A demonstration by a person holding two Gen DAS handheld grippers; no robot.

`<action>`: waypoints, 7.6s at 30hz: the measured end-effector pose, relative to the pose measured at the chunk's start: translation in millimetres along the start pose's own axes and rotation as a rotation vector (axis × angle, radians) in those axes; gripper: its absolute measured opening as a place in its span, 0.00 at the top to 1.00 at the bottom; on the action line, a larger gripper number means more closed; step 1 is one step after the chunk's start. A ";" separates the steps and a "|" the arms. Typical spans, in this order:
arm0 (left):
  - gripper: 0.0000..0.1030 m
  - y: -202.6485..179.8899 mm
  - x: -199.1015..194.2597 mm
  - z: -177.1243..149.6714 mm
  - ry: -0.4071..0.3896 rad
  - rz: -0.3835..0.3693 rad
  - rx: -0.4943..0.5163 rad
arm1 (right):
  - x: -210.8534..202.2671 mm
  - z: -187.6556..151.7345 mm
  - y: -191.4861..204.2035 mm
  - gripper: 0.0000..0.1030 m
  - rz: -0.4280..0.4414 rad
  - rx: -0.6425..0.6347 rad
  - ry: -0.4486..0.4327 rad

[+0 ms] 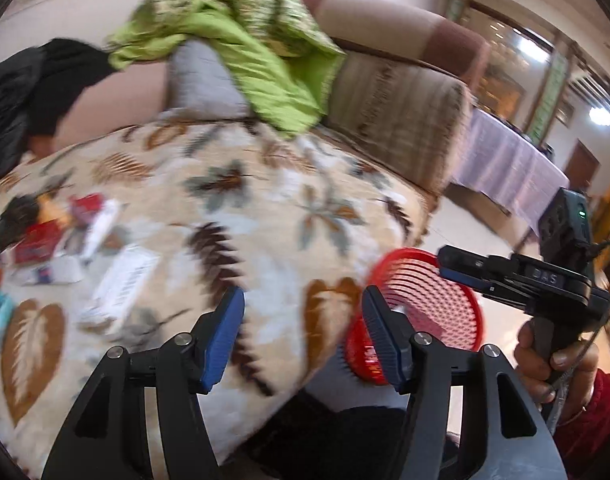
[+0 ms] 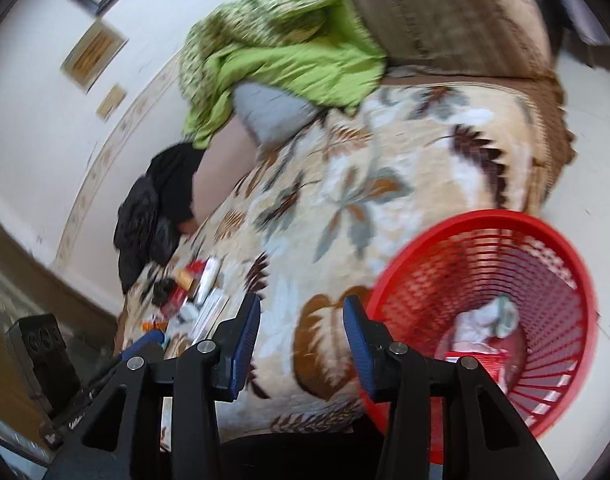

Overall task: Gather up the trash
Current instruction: 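Grasp the blue-green snack packet with the left tool while the right tool grasps the white medicine box, then lift the snack packet and white medicine box and carry them toward the wastebasket, then release the snack packet and medicine box into the red wastebasket with both tools, then move both open tools back over the remaining trash on the bed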

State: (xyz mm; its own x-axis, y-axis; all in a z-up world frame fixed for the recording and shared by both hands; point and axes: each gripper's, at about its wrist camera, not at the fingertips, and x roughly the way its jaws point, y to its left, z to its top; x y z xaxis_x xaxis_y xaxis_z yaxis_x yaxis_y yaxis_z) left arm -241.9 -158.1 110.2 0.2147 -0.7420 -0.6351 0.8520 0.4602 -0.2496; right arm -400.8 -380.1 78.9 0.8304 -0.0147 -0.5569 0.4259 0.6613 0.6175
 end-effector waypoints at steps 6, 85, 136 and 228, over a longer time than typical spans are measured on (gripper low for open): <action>0.42 78.5 -20.8 -10.8 -0.038 0.148 -0.139 | 50.1 -13.3 52.9 0.52 0.025 -0.117 0.089; 0.57 211.1 -38.9 -26.4 -0.128 0.519 -0.244 | 225.5 -43.6 226.6 0.86 0.091 -0.433 0.167; 0.56 121.2 62.5 0.0 -0.069 0.294 -0.072 | 83.1 -22.6 93.7 0.86 -0.075 -0.170 0.054; 0.38 79.6 -10.7 13.6 -0.075 0.220 -0.081 | 66.0 -18.6 112.3 0.50 -0.017 -0.256 0.078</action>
State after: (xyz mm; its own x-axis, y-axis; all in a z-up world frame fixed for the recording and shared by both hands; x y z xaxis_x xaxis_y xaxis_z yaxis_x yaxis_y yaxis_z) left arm -169.9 -120.2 107.0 0.4284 -0.6525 -0.6251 0.7402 0.6502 -0.1713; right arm -304.8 -292.8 101.1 0.7892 0.0239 -0.6136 0.3265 0.8299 0.4524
